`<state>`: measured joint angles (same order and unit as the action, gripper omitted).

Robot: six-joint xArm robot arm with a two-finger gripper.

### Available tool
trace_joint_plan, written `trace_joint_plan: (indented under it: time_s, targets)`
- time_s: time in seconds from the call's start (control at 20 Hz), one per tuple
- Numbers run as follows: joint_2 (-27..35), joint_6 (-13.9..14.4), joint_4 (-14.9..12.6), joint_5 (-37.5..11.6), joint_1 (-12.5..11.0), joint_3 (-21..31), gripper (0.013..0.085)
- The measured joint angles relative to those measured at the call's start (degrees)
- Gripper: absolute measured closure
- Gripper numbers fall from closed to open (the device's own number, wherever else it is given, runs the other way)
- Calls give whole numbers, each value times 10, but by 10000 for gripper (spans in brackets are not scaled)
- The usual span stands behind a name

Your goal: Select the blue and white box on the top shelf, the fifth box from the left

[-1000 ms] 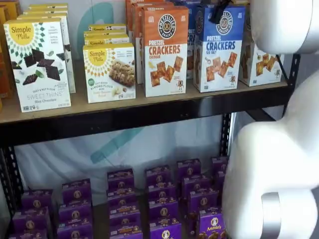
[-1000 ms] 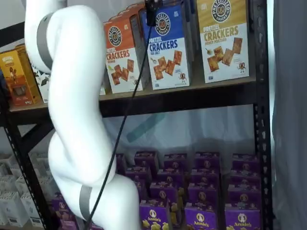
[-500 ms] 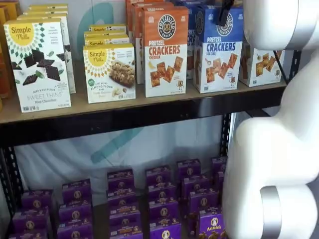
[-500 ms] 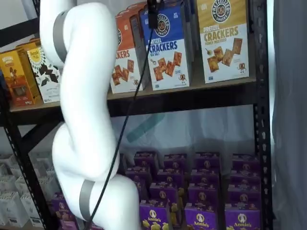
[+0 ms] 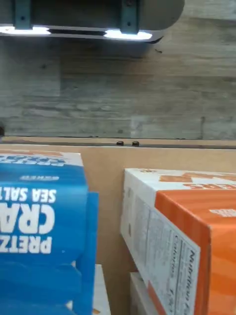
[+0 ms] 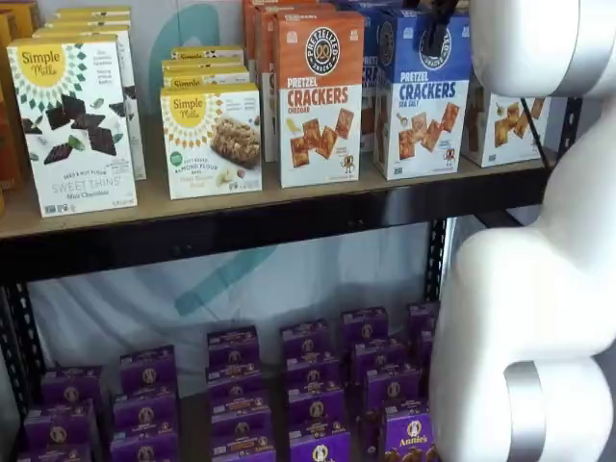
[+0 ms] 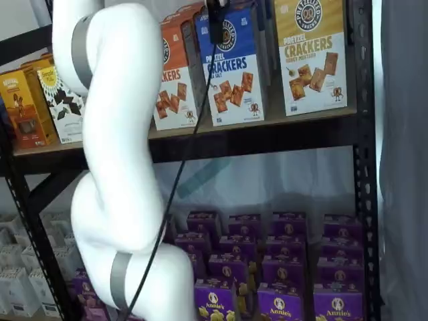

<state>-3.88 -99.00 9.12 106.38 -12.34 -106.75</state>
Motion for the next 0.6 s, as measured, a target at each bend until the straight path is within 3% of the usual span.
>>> trace_joint_plan:
  time_s: [0.4, 0.55, 0.6]
  targets:
    - [0, -1, -7, 3, 2, 7, 130]
    - [-5, -1, -9, -4, 3, 14, 250]
    - [-5, -1, -8, -4, 3, 15, 250]
